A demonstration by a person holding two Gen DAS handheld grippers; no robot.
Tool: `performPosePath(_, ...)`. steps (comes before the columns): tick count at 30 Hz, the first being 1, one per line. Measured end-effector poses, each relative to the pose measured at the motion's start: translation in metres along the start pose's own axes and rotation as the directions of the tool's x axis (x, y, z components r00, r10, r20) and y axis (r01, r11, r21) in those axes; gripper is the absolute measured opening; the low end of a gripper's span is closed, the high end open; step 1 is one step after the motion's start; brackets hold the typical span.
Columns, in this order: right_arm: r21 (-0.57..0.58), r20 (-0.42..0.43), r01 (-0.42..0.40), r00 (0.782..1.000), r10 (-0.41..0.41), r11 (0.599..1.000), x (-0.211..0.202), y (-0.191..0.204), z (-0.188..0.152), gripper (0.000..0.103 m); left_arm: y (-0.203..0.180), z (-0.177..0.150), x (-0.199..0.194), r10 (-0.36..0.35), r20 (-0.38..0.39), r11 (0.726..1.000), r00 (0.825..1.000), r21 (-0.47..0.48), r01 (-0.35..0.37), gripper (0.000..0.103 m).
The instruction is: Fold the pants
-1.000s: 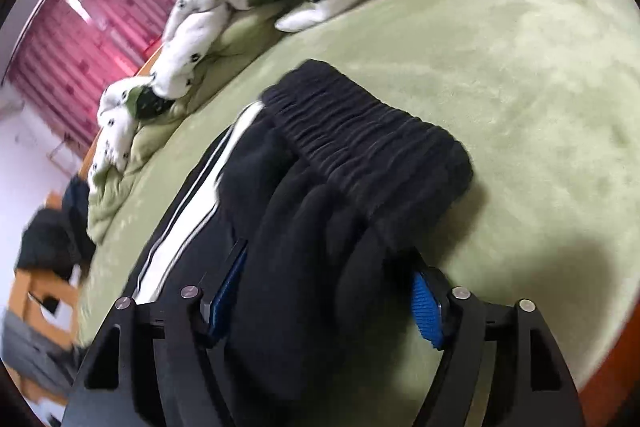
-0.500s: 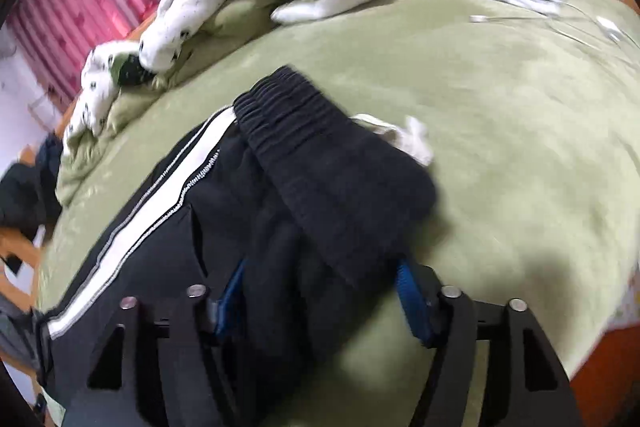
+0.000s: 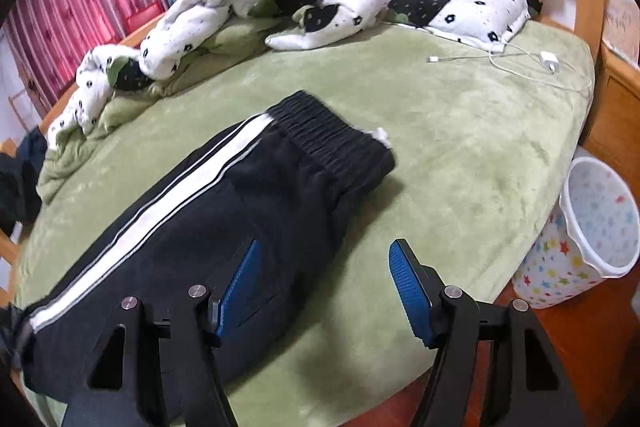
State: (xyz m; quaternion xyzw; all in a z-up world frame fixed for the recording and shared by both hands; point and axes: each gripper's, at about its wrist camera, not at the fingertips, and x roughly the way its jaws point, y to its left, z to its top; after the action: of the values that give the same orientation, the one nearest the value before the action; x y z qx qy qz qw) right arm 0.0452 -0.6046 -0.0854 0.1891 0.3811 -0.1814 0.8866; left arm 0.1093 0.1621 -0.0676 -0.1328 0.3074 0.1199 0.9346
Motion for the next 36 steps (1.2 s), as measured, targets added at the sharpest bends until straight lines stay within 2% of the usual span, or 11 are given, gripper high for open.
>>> performPosePath(3,-0.049,-0.013,0.001,1.0,-0.002,0.999,0.007,0.035,-0.003,0.066,0.014,0.024,0.024,0.043,-0.016,0.998,0.999,0.055,-0.043,0.018)
performPosePath(8,-0.134,-0.05,0.003,0.999,-0.009,0.991,0.024,0.094,-0.016,0.066,0.028,0.034,0.032,-0.002,-0.013,0.995,1.0,0.102,0.004,0.072)
performPosePath(18,-0.182,-0.12,-0.064,0.992,0.042,0.981,0.055,0.16,-0.036,0.066,0.047,0.034,0.098,-0.022,-0.136,0.996,0.99,0.087,0.034,0.071)
performPosePath(19,-0.197,-0.12,-0.064,0.992,0.041,0.978,0.057,0.165,-0.037,0.066,0.048,0.035,0.106,-0.039,-0.152,0.996,0.988,0.076,0.051,0.054)
performPosePath(20,-0.215,-0.123,-0.07,0.991,0.044,0.974,0.061,0.172,-0.038,0.066,0.048,0.036,0.116,-0.055,-0.183,0.995,0.982,0.069,0.068,0.019)
performPosePath(23,-0.255,-0.135,-0.073,0.99,0.04,0.964,0.068,0.186,-0.038,0.066,0.056,0.044,0.115,-0.068,-0.134,0.997,0.989,0.033,0.073,0.014)
performPosePath(25,-0.283,-0.142,-0.092,0.988,0.053,0.955,0.069,0.194,-0.037,0.066,0.057,0.046,0.105,-0.026,-0.072,0.997,0.997,0.069,0.031,0.014)
performPosePath(28,-0.349,-0.105,-0.118,0.991,0.086,0.93,0.064,0.206,-0.034,0.066,0.052,0.031,0.135,0.053,-0.189,0.992,0.981,0.123,-0.03,0.016)
performPosePath(31,-0.401,-0.086,-0.155,0.988,0.131,0.903,0.067,0.225,-0.026,0.066,0.049,0.025,0.137,0.086,-0.186,0.988,0.979,0.143,-0.06,0.03)
performPosePath(33,-0.441,-0.096,-0.191,0.982,0.165,0.877,0.075,0.242,-0.02,0.066,0.048,0.028,0.128,0.12,-0.153,0.985,0.981,0.145,-0.098,0.051)
performPosePath(36,-0.538,-0.107,-0.234,0.972,0.21,0.81,0.088,0.276,-0.011,0.066,0.051,0.029,0.118,0.127,-0.137,0.983,0.983,0.15,-0.106,0.056)
